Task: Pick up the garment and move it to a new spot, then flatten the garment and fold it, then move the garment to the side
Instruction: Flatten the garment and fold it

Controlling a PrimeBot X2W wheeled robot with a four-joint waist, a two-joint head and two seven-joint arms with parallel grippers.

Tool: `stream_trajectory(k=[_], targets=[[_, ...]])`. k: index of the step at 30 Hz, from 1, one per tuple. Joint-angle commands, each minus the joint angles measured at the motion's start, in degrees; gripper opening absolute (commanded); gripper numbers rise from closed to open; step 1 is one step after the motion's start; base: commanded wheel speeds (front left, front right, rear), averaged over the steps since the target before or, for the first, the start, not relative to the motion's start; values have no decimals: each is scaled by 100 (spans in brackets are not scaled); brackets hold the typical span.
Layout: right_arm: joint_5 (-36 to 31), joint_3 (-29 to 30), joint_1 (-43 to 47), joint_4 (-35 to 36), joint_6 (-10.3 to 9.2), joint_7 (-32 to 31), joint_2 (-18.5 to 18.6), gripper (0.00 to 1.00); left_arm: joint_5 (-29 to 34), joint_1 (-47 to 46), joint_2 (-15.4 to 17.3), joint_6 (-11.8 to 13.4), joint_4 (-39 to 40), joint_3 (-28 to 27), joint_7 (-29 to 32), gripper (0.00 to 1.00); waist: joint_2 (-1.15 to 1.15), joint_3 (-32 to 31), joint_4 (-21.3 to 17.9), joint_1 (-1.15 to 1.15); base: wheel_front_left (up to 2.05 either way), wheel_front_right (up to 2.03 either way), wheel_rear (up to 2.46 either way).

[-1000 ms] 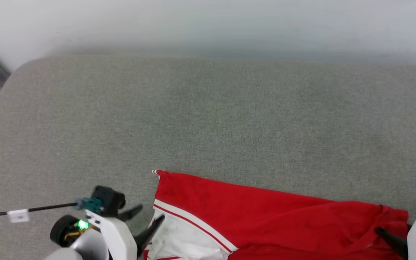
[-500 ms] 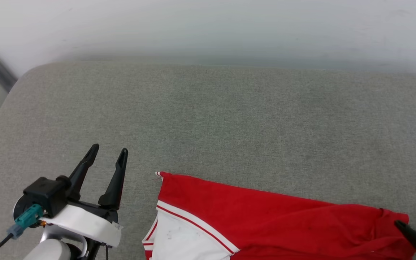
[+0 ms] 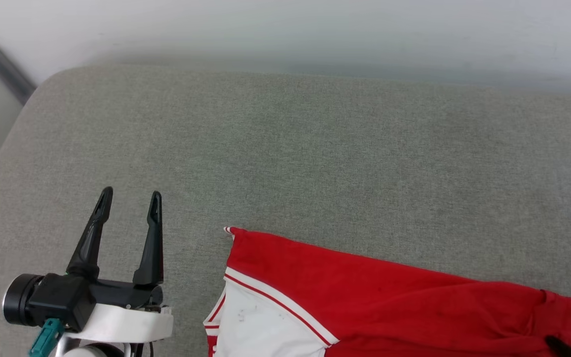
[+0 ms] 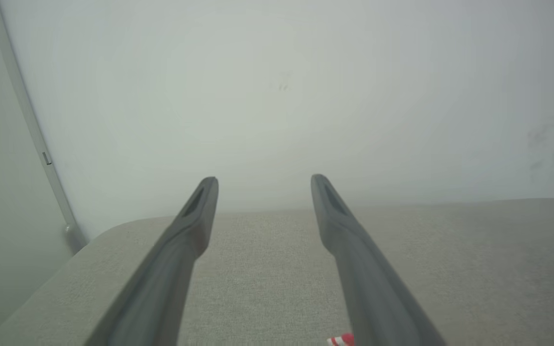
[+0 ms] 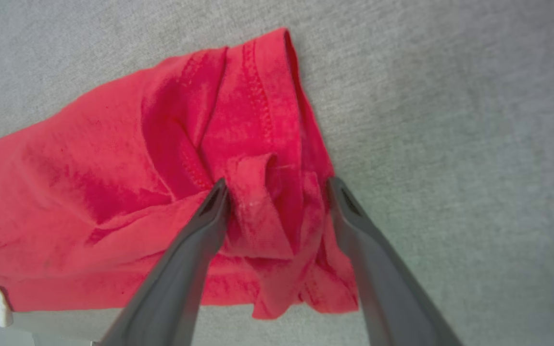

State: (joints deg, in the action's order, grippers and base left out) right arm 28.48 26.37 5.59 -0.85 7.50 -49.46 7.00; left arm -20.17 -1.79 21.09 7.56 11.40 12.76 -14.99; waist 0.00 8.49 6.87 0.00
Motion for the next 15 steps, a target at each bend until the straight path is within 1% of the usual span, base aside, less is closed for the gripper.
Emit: stream_trajectory(k=[1,6,9,15], targets=[[46,31,-86,-213,-3,119,-21,100,204,105,-170,-186,30,-154,-24,100,0,55,55,0,0,0,0],[297,-94,-131,-793,-4,358,-50,100,530,166,-562,-650,-60,-428,-25,100,0,142,118,0,0,0,0],[556,-313,-175,-979,-2,482,-99,100,660,174,-747,-896,-123,-579,-25,100,0,169,135,0,0,0,0],[873,-894,-150,-1146,11,684,-152,100,871,188,-1055,-1215,-241,-848,-25,100,0,157,104,0,0,0,0]])
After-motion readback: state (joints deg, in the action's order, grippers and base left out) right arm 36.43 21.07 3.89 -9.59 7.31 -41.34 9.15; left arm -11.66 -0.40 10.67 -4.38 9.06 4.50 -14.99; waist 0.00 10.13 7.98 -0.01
